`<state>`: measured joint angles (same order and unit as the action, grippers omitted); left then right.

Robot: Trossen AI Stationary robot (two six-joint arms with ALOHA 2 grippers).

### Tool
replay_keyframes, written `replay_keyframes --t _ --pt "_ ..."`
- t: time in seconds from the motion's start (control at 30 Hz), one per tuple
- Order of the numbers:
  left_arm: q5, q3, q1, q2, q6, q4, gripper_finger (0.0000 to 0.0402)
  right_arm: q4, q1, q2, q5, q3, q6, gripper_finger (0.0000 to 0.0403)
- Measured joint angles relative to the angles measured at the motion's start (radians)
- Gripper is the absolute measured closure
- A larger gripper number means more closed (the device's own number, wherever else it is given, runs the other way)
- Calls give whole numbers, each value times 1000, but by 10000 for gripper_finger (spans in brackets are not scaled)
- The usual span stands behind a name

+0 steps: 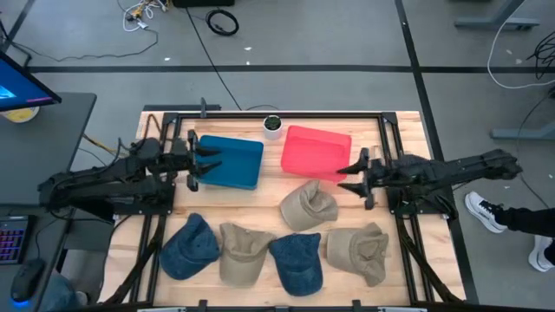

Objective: Pick & Place hat
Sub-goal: Put the top brown cap into the red bin

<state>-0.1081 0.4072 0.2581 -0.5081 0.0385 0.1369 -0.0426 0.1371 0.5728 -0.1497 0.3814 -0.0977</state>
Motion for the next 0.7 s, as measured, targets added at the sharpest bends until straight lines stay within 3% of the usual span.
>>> replay_keyframes --t 0.13,0.3,0.5,0.7 --pt "0 41 0 -79 -48 3 237 126 0 215 1 92 -137 204" --pt "2 52 0 -126 -72 22 237 151 0 449 42 127 -322 204" --pt "2 52 0 -138 -62 23 237 122 10 653 62 129 -417 204" --pt "2 52 0 -140 -50 22 237 -49 27 770 111 129 -417 204"
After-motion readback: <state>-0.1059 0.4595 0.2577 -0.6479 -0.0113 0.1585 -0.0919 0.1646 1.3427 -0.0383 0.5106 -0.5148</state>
